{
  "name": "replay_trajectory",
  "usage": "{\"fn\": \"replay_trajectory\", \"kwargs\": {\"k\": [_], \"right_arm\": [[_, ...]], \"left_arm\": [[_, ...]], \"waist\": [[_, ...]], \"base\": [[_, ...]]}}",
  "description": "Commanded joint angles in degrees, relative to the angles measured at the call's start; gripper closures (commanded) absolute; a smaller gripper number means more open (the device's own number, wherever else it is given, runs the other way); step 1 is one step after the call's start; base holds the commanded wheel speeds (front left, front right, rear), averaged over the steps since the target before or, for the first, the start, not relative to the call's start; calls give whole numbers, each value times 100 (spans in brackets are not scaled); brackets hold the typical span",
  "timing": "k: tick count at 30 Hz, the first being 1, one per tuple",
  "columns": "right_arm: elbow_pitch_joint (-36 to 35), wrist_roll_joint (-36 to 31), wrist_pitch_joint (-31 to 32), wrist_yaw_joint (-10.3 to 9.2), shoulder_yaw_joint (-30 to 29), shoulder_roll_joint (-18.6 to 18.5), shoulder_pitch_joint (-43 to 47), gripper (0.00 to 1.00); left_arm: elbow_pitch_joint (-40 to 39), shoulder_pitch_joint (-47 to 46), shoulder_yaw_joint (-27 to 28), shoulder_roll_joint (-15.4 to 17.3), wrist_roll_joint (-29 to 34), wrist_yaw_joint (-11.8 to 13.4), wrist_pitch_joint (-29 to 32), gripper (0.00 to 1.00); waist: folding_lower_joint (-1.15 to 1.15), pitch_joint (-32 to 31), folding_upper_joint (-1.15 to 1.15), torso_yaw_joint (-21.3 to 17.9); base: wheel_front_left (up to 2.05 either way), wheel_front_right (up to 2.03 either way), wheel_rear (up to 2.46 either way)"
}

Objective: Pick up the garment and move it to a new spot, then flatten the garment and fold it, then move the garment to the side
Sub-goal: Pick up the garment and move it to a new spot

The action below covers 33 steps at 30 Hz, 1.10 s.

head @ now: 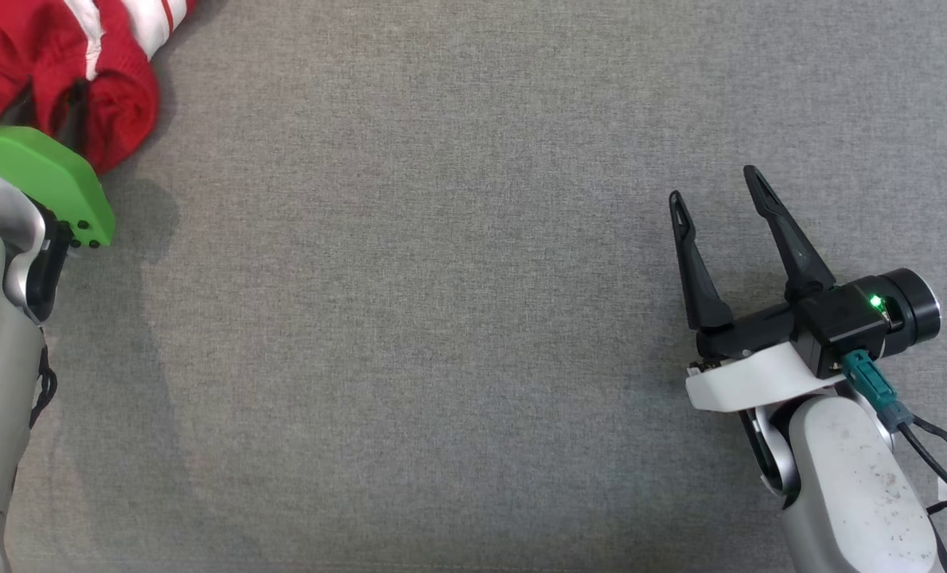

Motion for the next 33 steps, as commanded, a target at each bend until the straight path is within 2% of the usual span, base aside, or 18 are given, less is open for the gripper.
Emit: {"fn": "replay_trajectory", "kwargs": {"k": [1, 8, 18, 28, 33], "right_arm": [[-5, -30, -18, 2, -13, -17, -7, 0], [59, 35, -18, 2, -40, -17, 71, 0], [178, 286, -18, 2, -3, -17, 227, 0], [278, 629, -18, 2, -73, -17, 468, 0], [285, 764, -18, 2, -190, -17, 616, 0]], "left_arm": [[68, -108, 31, 10, 23, 53, -118, 100], [262, -278, 60, 106, 119, 38, -850, 100], [26, -543, -134, 409, 321, -10, -1082, 100], [-1006, -579, -473, 582, 637, 59, -855, 100], [-1837, -345, -641, 465, 671, 136, -631, 100]], "waist": [[-1, -30, 0, -10], [-1, -299, 0, 47], [-1, -1032, 0, 121], [-1, -1820, 0, -116], [-1, -2131, 0, -399]], "base": [[0, 0, 0], [0, 0, 0], [0, 0, 0], [0, 0, 0], [0, 0, 0]]}}
